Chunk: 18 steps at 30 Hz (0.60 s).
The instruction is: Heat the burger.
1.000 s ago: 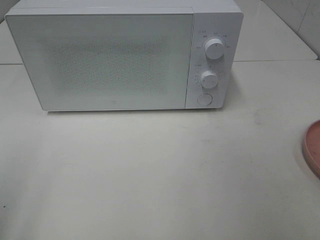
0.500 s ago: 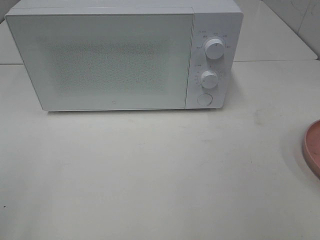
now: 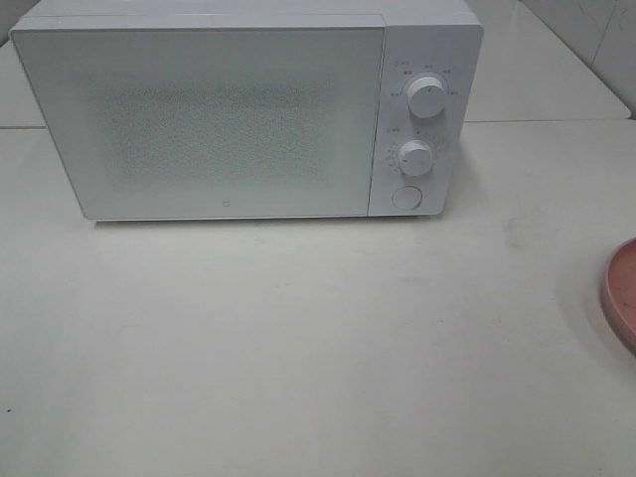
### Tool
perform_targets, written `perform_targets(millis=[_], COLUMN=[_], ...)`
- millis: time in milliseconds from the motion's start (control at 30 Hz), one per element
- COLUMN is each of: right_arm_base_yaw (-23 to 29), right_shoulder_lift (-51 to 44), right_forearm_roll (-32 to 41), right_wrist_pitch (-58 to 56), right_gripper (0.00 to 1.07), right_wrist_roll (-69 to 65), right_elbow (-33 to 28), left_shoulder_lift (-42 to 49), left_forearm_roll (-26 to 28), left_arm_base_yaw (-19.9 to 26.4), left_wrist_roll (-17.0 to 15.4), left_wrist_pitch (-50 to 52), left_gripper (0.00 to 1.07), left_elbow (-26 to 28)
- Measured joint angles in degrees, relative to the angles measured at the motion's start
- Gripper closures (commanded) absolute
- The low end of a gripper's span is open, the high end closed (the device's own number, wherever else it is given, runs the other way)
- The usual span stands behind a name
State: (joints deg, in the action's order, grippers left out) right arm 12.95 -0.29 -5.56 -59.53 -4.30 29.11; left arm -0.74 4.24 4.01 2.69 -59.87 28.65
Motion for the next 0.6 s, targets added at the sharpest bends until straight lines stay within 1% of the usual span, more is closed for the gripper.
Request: perform_targets(millis=[600], right_arm_base_yaw=[0.00], right_shoulder_lift=[0.00], right_forearm_roll=[0.00], right_wrist_pitch=[0.00], right_gripper=[0.32], right_wrist_roll=[0.00], right_elbow=[0.00], left_shoulder_lift=[0.97], left_forearm_roll=[0.06], left_arm_base_yaw=[0.06], left_wrist_roll=[0.00], left_wrist_pitch=[0.00], left_gripper=[0.06], left_elbow=[0.00])
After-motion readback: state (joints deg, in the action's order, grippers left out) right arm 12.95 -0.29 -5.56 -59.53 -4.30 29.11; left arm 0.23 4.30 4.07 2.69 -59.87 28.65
